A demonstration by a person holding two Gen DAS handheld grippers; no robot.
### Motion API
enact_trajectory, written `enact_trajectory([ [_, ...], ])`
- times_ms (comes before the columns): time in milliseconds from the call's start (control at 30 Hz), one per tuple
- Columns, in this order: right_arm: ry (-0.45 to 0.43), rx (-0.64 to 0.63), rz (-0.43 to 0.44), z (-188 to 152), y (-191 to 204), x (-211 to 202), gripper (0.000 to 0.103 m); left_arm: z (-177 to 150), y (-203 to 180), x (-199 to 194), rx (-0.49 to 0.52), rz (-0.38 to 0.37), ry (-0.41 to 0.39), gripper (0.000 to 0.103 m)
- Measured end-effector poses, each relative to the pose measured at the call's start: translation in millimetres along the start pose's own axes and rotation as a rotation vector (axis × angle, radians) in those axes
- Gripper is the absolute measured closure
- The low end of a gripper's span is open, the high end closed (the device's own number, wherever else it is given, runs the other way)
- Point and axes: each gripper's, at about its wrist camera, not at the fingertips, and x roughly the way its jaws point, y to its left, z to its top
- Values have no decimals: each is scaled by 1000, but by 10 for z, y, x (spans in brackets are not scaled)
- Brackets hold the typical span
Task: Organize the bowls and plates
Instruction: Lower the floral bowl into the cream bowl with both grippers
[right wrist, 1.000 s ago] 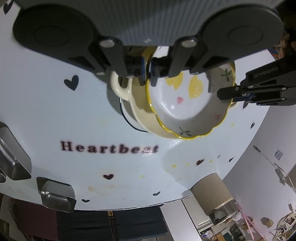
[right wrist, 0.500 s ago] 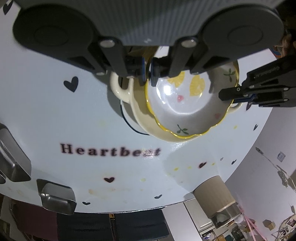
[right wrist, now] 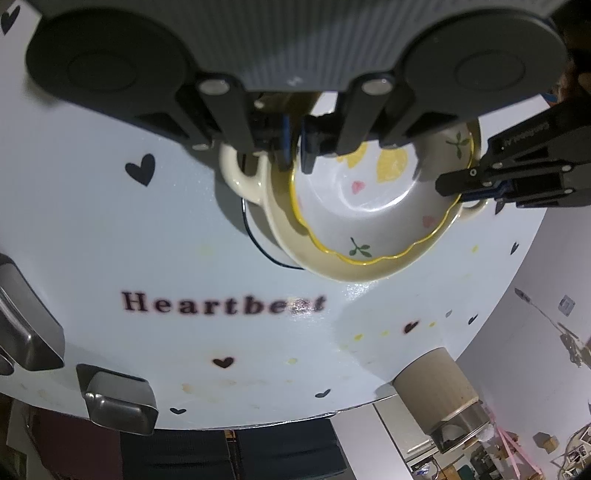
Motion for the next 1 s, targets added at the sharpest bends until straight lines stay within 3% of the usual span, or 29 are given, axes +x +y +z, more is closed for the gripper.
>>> enact_trajectory([
  [767,2,43,17,11,-8,20,92,19,-15,-14,6,-3,12,86],
  [867,3,49,25,9,-9,18,88,17,-6,-37,-1,-10,6,83],
  [1000,-2,52,43,8,-11,-12,76,17,-17,-98,-7,-16,-7,74],
])
